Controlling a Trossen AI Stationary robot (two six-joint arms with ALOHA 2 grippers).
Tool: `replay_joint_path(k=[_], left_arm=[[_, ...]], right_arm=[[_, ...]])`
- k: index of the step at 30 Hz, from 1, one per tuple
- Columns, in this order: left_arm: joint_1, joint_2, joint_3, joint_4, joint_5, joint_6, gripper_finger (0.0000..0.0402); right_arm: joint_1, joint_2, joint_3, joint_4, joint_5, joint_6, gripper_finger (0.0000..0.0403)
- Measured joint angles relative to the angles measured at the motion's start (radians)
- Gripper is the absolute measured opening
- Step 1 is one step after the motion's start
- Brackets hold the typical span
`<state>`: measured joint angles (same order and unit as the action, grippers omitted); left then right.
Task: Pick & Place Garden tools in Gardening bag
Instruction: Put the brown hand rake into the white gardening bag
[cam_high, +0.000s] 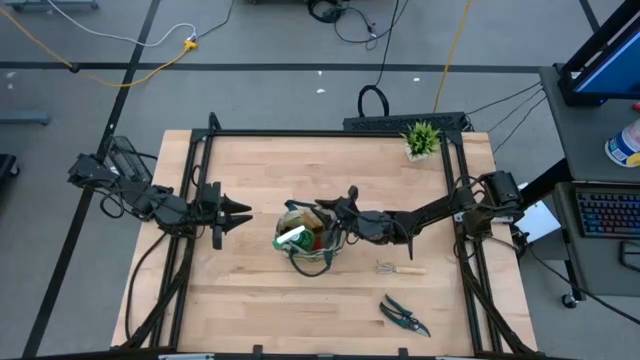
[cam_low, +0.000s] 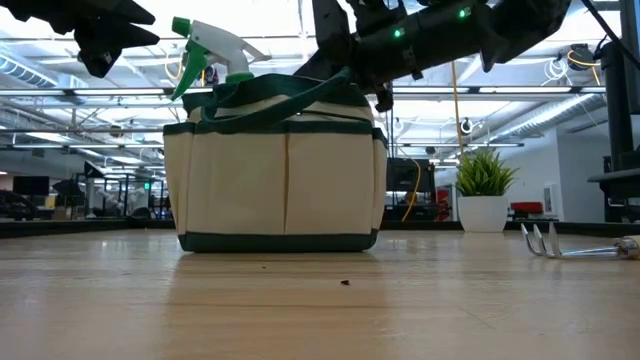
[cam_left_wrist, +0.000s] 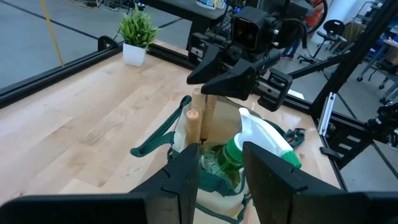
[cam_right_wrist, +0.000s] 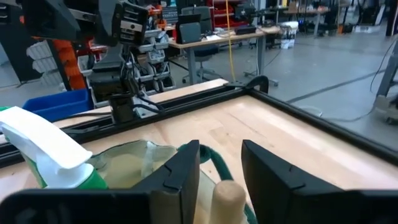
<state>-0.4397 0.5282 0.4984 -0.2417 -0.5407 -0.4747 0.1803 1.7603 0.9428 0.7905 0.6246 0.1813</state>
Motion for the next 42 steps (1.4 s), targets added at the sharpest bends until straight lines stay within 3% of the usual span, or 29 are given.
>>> replay_joint_path(k=[11, 18, 23, 33, 42], left_arm=[[0.000, 0.000, 0.000, -0.002, 0.000, 0.003, 0.0129], [0.000, 0.000, 0.000, -0.002, 0.000, 0.025, 0.0129], [0.000, 0.001, 0.000, 0.000, 0.000, 0.024, 0.0129], [0.000, 0.002, 0.000, 0.008, 0.000, -0.006, 0.0129], [0.000, 0.002, 0.000, 0.011, -0.019, -0.083, 0.0129]], right_arm=[[0.053, -0.152, 0.000, -0.028, 0.007, -0.176, 0.0128], [0.166, -0.310, 0.000, -0.363, 0.007, -0.175, 0.0128], [0.247, -0.413, 0.000, -0.641, 0.007, -0.024, 0.0128], [0.348, -0.529, 0.000, -1.031, -0.005, 0.345, 0.0128], [0.371, -0.643, 0.000, -1.333, -0.318, 0.803, 0.0128]])
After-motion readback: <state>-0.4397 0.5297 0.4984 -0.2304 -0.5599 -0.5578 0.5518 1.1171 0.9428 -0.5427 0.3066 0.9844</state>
